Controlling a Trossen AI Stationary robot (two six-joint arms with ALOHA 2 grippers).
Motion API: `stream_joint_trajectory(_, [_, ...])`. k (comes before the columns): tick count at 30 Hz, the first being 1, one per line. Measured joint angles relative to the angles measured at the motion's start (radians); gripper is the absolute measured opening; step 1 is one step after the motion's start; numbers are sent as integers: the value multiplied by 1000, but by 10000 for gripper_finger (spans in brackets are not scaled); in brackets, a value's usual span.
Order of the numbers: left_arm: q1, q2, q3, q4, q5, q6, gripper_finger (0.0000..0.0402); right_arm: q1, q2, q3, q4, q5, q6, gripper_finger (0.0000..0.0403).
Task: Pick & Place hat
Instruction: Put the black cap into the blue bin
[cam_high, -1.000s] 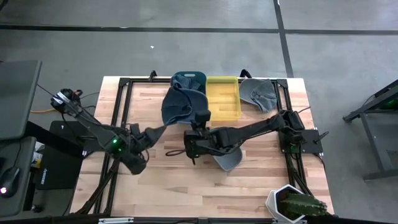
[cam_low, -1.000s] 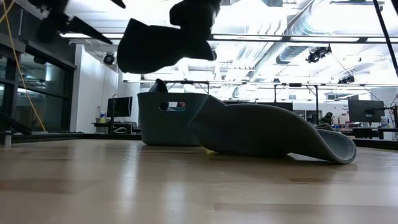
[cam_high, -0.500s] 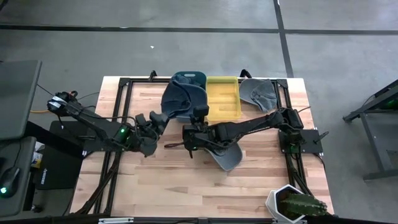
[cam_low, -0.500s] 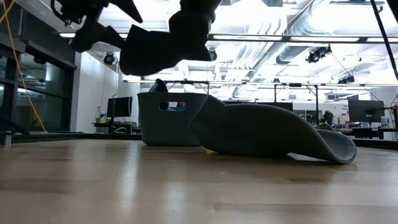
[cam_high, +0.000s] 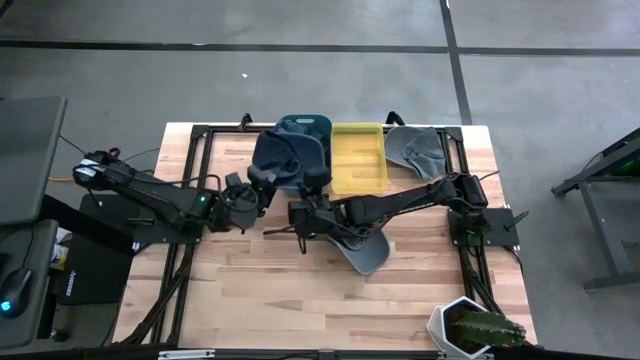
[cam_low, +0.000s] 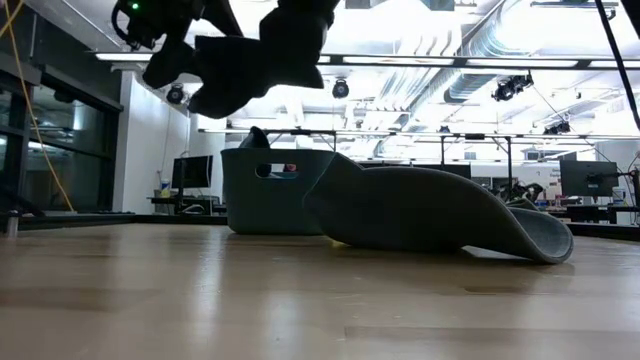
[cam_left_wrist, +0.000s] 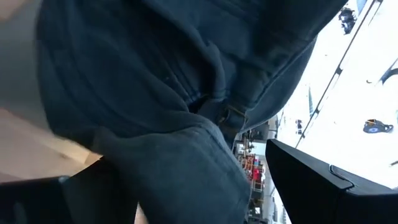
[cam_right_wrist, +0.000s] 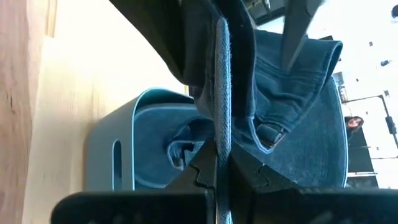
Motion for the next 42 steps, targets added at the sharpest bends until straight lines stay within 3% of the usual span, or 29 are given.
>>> stream_joint_trajectory(8, [13,0,0,29,9,71,278,-1,0,0,14,-11,-45,5])
stream_joint_trajectory(11, [13,0,0,30,15,93,254,-1,0,0,14,-11,-45,5])
stream_joint_trajectory(14, [13,0,0,31,22,98,198,-1,0,0,14,-19,-49,5])
stream_joint_trajectory(19, [13,0,0,31,23,123,48,-1,0,0,14,-28,-52,5])
stream_joint_trajectory(21, [13,0,0,31,24,132,14,-1,0,0,14,-35,-52,5])
stream_joint_trajectory(35, [13,0,0,22,34,227,0,-1,-1,0,-4,-36,-55,6])
stream_joint_trajectory(42, [13,1,0,21,19,244,0,-1,-17,0,-25,-50,-40,60])
